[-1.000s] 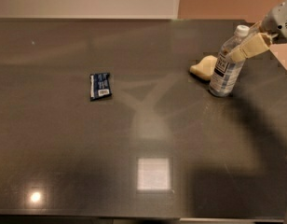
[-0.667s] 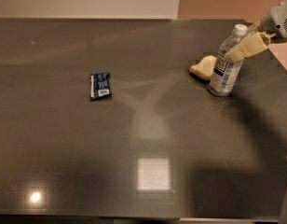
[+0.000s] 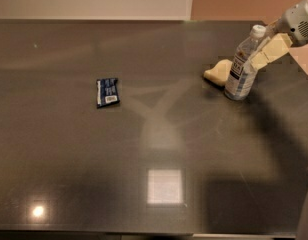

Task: Move blue plastic bottle near sponge

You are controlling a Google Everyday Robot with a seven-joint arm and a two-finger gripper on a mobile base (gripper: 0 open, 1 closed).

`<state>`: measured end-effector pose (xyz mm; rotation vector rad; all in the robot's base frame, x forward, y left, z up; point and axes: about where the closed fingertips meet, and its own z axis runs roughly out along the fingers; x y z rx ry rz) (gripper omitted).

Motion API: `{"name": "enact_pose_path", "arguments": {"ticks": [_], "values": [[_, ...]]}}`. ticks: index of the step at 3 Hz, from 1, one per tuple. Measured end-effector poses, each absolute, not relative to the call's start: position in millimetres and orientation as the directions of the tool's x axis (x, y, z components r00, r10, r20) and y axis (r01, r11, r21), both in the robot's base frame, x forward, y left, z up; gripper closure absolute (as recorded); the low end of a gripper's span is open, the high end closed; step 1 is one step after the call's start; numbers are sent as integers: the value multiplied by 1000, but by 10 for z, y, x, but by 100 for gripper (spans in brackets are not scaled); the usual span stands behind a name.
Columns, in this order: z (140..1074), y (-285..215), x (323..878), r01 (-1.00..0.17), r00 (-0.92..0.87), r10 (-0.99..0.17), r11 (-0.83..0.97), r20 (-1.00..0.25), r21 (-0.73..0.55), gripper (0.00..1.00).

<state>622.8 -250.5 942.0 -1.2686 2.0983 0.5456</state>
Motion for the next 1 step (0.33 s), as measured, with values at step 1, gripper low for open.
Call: {"name": "enact_pose_path", "arguments": {"ticks": [1], "values": [[9420,-2505,6228,-891,-347,-635,454,-690,31,0]]}}
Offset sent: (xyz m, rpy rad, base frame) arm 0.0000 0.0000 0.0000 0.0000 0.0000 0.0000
